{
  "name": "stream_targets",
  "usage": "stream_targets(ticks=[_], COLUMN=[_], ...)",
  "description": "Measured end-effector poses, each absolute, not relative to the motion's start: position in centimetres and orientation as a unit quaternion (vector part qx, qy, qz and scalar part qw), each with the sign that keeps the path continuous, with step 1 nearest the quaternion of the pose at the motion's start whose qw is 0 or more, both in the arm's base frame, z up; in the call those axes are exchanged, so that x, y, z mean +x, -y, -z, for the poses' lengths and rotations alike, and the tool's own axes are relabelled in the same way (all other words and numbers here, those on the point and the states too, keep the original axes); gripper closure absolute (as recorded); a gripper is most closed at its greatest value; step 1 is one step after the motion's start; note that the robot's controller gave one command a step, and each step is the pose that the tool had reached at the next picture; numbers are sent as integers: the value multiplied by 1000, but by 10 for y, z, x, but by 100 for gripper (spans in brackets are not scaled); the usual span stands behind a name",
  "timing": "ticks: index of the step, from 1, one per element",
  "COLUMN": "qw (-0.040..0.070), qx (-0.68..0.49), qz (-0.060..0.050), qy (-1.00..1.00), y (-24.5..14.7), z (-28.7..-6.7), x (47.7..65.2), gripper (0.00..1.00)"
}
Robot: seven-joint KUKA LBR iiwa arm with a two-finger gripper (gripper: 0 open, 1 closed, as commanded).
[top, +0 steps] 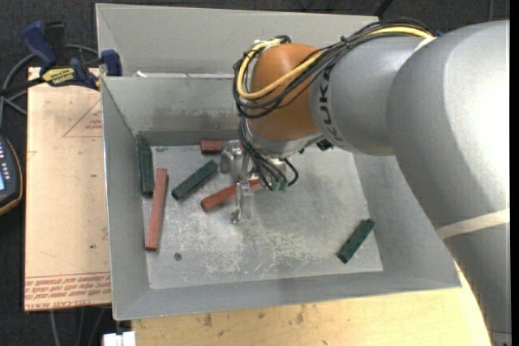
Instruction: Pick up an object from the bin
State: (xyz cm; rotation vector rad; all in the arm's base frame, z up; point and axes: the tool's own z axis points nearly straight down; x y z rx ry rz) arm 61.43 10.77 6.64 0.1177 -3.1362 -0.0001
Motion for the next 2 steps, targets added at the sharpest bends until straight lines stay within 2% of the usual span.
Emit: stream_targets(ticks=[1,2], qw=[-1,-6], qx=[38,23], qz=[1,1], qy=[999,1000], y=[-109,-108], z=[-71,-211], x=[617,625], gripper=[100,100])
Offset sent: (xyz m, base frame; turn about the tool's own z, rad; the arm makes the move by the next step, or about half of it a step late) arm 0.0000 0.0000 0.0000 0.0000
